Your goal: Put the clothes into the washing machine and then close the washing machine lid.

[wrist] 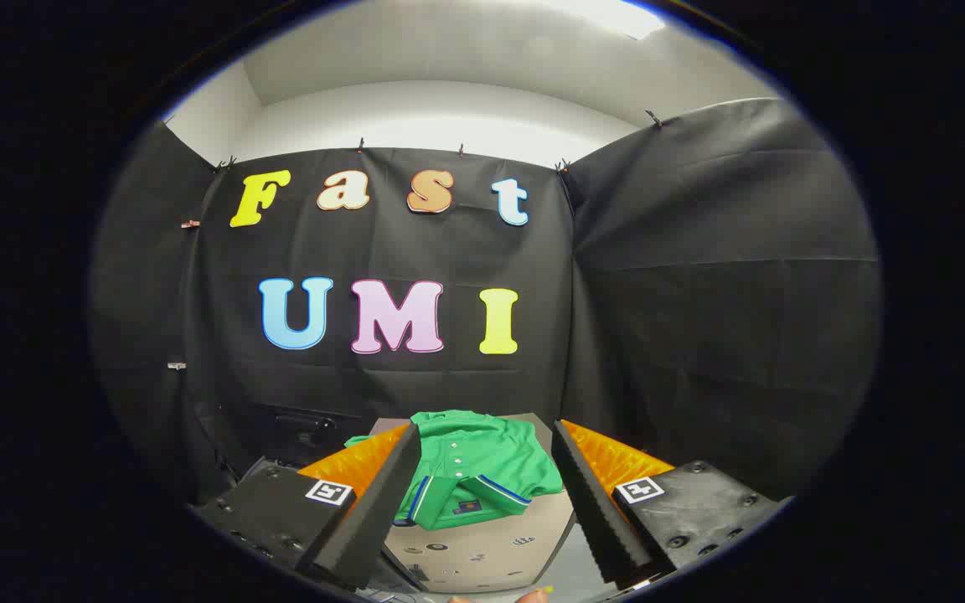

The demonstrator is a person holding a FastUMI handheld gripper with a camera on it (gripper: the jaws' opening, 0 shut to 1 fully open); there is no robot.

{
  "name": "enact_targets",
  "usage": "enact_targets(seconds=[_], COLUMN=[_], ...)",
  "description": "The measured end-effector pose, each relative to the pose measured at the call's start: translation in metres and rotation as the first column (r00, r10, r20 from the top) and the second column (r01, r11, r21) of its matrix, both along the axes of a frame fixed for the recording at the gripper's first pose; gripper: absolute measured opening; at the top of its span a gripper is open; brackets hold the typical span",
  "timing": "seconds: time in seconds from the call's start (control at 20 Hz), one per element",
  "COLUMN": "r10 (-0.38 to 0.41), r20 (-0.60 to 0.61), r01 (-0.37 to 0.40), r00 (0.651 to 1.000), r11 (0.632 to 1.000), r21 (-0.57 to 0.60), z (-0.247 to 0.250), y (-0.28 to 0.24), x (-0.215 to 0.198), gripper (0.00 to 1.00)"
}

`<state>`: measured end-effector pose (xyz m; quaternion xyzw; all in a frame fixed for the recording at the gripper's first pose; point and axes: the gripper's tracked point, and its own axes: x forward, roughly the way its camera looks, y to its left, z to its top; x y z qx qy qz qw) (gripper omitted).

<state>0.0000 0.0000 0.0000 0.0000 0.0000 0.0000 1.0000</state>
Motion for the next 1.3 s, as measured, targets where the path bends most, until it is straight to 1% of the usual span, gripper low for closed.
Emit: enact_targets(seconds=[0.7, 1.05, 1.3], r10=[-0.018, -0.004, 0.012], r20=[-0.028, -0.048, -0.070], r01=[0.017, 0.004, -0.013], r00=[0.999, 0.999, 0.997], r11=[1.000, 1.000, 1.000], r21=[-0.005, -0.004, -0.010], z=[-0.007, -0.014, -0.019], y=[-0.011, -0.009, -0.001], x=[0.012, 0.022, 0.042], gripper=[0.98, 0.98, 0.98])
